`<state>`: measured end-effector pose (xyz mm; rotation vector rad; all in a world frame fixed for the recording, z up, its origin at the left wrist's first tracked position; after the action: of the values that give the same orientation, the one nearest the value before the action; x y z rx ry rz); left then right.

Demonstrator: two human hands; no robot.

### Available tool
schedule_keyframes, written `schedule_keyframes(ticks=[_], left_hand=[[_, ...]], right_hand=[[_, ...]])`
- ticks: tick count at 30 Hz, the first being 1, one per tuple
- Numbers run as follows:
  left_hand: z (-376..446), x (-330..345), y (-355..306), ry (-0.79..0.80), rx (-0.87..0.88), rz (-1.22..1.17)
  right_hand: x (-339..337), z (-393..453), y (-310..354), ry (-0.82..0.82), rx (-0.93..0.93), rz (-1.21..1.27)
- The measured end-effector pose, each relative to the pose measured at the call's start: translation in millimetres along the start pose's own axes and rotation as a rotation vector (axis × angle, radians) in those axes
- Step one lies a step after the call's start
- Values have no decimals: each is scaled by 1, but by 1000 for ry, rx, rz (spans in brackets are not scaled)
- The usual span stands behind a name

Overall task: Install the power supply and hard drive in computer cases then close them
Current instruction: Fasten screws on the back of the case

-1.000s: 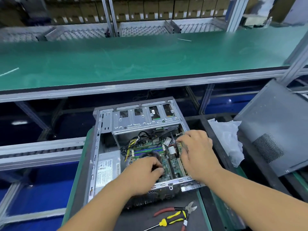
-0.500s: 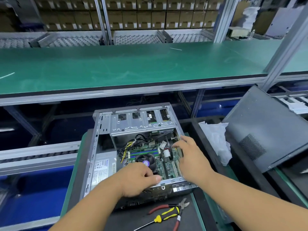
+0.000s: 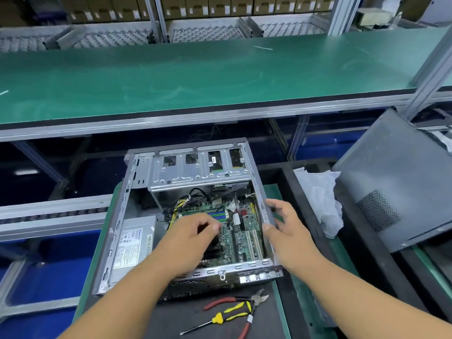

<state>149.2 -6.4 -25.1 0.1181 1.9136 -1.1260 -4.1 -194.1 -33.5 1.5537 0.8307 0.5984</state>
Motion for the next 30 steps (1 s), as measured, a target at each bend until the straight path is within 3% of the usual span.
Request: schedule_keyframes(ticks=[5, 11, 17, 24, 30], left_hand=[[10, 9, -38, -82, -37, -179], [7, 17, -34, -167, -136, -177], [0, 19, -30, -208, -194, -166], [2, 13, -27, -236, -228, -244], [-11, -28, -9, -426, -217, -294]], right_hand=[[-9, 6, -3, 140, 38, 93], [-62, 22, -22, -57, 147, 124], [-79, 31, -28, -109, 174, 183], [-41, 24, 2, -53, 72, 187], [-27, 8, 38, -90, -147, -127]])
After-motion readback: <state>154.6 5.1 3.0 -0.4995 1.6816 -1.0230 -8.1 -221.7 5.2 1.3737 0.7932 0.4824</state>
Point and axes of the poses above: each hand's wrist, its own z-axis towards the middle knuckle, its own x-axis out of the palm, y = z × x, the point moved 8 cm from there along z, towards the middle knuckle, and after that the axes turned 9 degrees about z, right-handed, at the moved point
